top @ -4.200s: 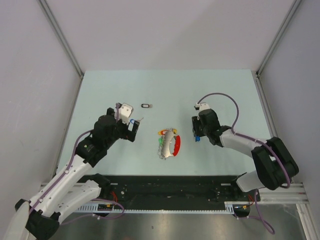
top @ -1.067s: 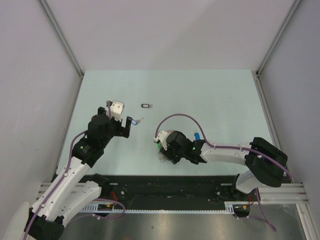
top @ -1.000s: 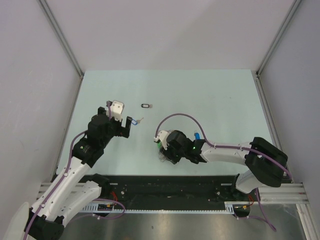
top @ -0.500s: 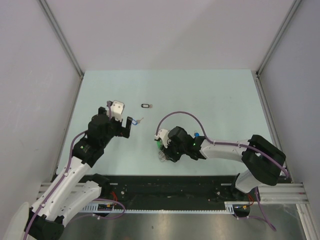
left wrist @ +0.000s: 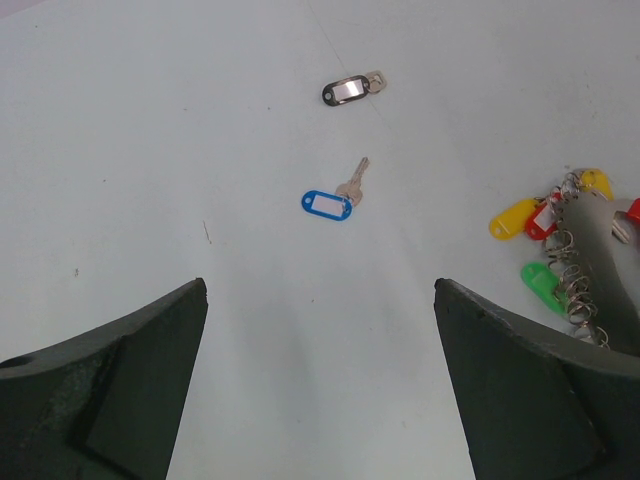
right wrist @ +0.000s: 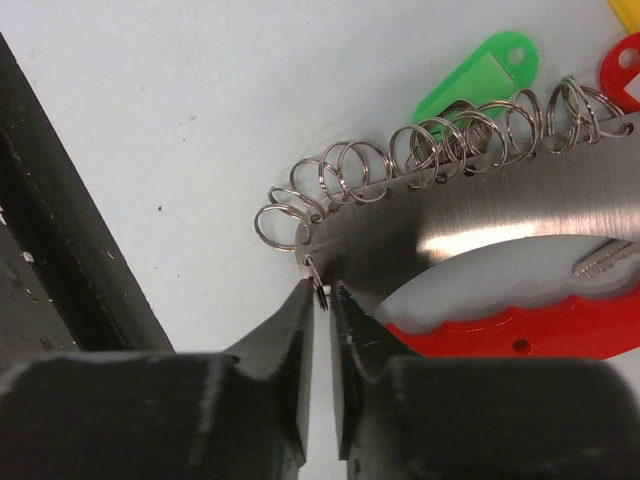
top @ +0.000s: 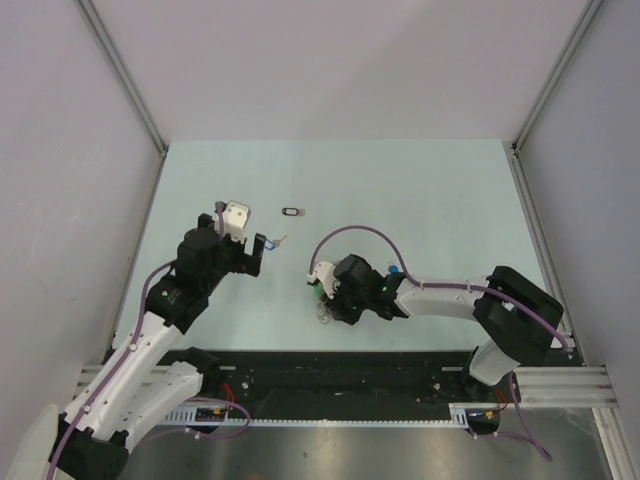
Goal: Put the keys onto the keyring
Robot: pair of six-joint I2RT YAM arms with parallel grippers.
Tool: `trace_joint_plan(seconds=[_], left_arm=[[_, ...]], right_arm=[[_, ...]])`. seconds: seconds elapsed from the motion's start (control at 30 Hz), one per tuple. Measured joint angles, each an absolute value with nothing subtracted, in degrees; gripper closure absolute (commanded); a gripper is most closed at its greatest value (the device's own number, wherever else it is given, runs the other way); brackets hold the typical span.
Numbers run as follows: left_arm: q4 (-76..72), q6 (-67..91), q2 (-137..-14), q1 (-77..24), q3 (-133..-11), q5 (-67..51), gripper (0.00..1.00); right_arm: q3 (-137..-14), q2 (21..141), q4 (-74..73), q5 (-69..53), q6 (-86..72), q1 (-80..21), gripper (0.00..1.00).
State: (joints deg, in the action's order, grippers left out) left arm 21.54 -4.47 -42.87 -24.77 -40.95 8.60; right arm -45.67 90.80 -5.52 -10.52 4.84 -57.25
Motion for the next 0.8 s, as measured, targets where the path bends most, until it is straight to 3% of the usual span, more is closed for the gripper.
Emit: trace_joint_plan(seconds=[0.07,0.43,0.8], left_arm=[[21.52,-4.45,-42.87,-24.77,-40.95,8.51,0.00],[21.21,-4.54,-42.87,-24.73,-40.93,5.76,0.00],[14.17,-5.06,-37.06,-24.60,-38.94,-9.41,0.00]], right_arm=[[-45.67,90.94,-5.54,-10.63,5.06,-57.25,1.00],[-45.82,85.27,-5.56,-8.08,7.27,-57.36,1.00],[-48.95,74.11,-3.70,-0.40,14.26,-57.06,1.00]])
